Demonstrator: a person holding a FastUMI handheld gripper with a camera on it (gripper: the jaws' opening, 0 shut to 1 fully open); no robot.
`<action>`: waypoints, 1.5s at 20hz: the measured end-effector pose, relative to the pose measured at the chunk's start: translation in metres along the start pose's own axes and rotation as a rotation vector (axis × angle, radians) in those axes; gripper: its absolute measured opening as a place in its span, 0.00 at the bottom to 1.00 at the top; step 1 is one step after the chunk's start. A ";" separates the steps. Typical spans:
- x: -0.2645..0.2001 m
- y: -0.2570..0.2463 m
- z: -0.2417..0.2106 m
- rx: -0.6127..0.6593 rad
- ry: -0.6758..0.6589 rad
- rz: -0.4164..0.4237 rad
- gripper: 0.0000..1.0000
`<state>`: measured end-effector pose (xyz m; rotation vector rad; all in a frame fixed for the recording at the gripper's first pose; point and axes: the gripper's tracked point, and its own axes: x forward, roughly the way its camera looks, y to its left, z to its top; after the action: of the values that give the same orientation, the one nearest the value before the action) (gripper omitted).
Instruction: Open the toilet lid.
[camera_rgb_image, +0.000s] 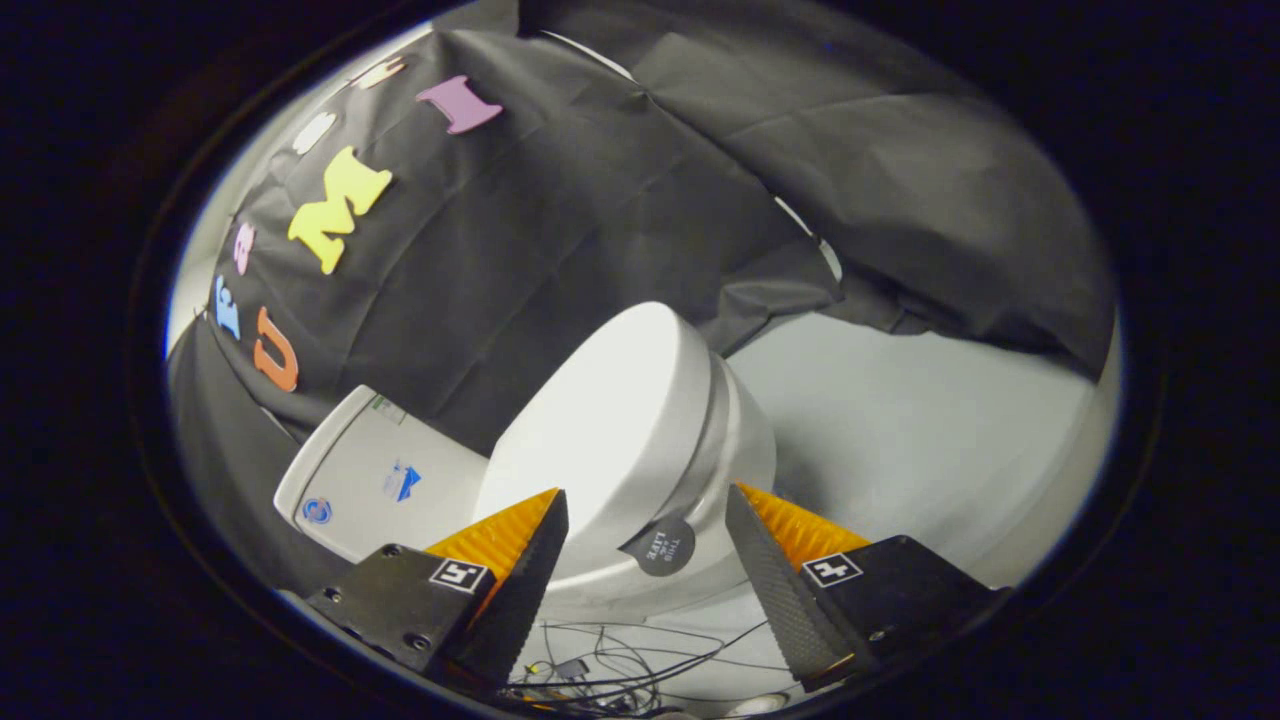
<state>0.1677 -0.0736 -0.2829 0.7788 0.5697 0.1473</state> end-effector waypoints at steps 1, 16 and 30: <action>0.004 -0.004 -0.006 0.028 0.019 0.010 0.99; 0.039 -0.013 -0.037 0.317 0.153 0.139 0.60; 0.042 -0.004 -0.031 0.477 0.184 0.191 0.06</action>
<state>0.1859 -0.0434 -0.3209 1.2938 0.7160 0.2658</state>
